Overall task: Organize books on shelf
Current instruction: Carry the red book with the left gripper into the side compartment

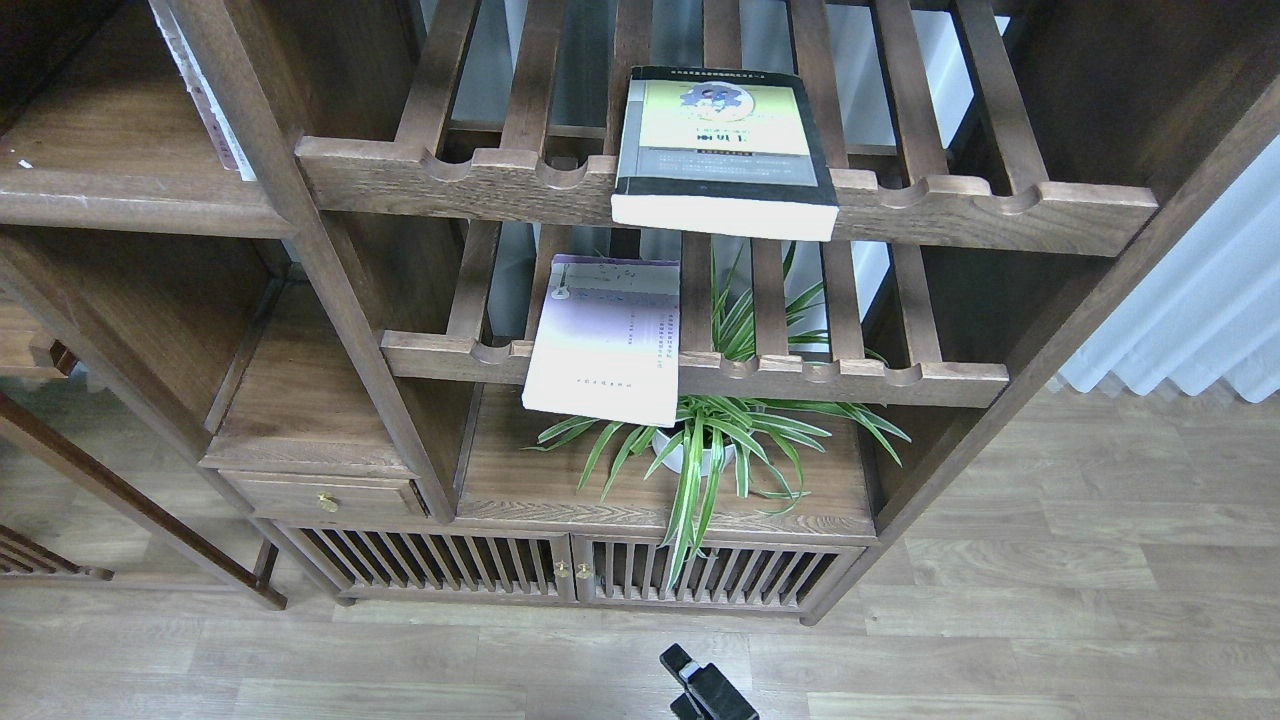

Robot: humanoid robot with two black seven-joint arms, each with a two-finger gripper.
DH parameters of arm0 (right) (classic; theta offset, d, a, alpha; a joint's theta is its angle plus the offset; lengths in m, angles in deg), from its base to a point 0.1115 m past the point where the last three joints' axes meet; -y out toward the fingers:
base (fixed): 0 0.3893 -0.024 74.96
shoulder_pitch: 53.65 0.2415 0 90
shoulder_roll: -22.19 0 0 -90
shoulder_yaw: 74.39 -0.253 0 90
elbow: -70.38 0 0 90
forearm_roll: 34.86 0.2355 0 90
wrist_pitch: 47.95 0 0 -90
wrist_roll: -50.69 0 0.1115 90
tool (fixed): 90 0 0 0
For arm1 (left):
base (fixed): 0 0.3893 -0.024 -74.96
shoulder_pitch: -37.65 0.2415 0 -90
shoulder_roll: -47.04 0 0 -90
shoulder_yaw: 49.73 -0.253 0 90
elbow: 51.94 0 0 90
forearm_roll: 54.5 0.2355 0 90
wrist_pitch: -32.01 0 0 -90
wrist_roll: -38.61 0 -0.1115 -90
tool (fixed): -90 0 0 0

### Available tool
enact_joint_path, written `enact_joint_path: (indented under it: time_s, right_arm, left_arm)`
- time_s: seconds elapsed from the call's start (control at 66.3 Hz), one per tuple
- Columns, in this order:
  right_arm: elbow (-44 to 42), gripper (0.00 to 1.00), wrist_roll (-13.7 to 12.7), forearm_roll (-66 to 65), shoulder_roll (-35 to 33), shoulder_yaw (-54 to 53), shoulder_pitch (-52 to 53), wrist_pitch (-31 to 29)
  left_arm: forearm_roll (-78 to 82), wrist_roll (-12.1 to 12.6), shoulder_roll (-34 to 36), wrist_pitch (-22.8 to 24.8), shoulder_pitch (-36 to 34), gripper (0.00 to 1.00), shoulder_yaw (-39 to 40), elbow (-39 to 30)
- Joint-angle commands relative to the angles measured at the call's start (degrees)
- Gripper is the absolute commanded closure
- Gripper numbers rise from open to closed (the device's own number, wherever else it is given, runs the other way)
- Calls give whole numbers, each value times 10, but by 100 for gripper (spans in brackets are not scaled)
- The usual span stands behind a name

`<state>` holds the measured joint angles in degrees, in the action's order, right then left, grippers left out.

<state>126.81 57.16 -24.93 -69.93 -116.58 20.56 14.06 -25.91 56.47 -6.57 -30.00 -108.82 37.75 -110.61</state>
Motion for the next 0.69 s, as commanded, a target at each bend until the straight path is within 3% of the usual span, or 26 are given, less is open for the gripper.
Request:
enact_joint_path:
  time_s: [0.0, 0.679]
  right_arm:
    - [0, 1, 0, 0, 0, 0, 1, 0]
    - [1, 1, -3, -1, 1, 1, -4, 0]
  left_arm:
    - [1, -5, -21, 0, 37, 97, 50, -4]
    - [-2, -10, -61, 0, 57, 94, 1, 14]
